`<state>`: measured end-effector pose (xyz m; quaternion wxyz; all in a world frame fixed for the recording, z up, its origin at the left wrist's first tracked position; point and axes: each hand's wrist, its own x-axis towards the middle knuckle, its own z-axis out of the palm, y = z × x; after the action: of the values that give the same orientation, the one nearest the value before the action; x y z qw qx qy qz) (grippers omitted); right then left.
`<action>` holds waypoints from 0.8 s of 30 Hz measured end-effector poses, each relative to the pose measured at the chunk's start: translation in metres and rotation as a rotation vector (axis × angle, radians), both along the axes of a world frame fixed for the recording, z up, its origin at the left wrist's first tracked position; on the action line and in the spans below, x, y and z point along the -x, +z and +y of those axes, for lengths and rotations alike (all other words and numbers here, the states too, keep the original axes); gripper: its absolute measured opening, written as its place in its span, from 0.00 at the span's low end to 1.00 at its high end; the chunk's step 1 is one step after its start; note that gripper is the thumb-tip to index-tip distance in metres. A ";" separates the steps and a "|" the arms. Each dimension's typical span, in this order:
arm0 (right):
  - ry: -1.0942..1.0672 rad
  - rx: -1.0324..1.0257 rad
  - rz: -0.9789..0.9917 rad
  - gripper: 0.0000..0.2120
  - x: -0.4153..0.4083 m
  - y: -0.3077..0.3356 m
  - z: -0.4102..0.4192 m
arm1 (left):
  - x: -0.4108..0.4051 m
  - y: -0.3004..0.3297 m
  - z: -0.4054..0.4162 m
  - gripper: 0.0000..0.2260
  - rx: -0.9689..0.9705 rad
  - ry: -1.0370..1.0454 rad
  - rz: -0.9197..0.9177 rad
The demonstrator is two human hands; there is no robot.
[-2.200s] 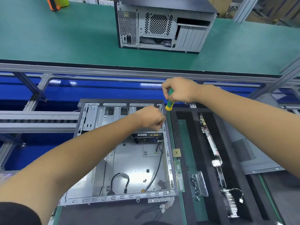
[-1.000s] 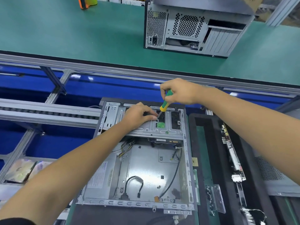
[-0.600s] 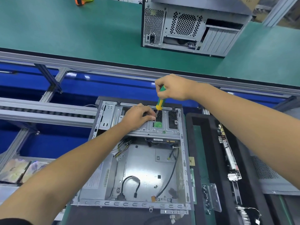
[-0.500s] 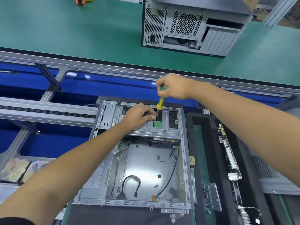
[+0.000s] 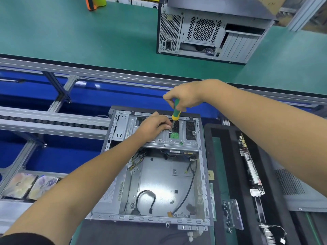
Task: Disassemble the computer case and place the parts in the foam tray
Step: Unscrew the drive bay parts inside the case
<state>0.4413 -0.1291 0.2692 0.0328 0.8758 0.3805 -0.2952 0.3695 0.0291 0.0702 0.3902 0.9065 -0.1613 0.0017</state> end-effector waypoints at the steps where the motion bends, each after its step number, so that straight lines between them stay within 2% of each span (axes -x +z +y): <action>1: 0.058 -0.009 -0.041 0.08 0.002 0.000 -0.001 | 0.000 0.000 0.000 0.02 0.004 -0.005 0.002; 4: 0.197 -0.077 -0.202 0.09 0.009 -0.006 -0.004 | 0.000 0.000 -0.001 0.04 0.008 -0.010 0.016; 6: 0.216 -0.099 -0.225 0.10 0.010 -0.010 -0.004 | 0.001 0.000 -0.001 0.08 0.003 -0.011 0.007; 8: 0.163 -0.125 -0.173 0.08 0.010 -0.011 -0.004 | 0.002 0.001 -0.002 0.08 0.000 -0.006 -0.010; 11: -0.068 -0.256 0.030 0.02 0.009 -0.011 -0.007 | 0.003 0.003 -0.002 0.08 -0.006 -0.002 0.000; 14: -0.196 -0.304 0.130 0.05 0.007 -0.008 -0.014 | 0.003 0.003 -0.003 0.08 0.006 -0.001 0.005; 17: -0.237 -0.347 0.190 0.06 0.008 -0.009 -0.020 | 0.004 0.004 -0.004 0.08 -0.003 0.005 0.005; 19: -0.246 -0.377 0.230 0.11 0.010 -0.010 -0.022 | 0.004 0.005 -0.004 0.08 -0.006 0.006 0.013; 22: -0.208 -0.376 0.198 0.17 0.013 -0.011 -0.023 | 0.007 0.008 -0.005 0.08 -0.002 0.002 -0.001; 24: -0.150 -0.292 0.105 0.15 0.014 -0.010 -0.021 | 0.007 0.007 -0.005 0.08 -0.007 0.000 -0.001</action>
<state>0.4271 -0.1505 0.2593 -0.1368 0.8805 0.3541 -0.2838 0.3627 0.0242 0.0773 0.3869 0.9079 -0.1616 0.0015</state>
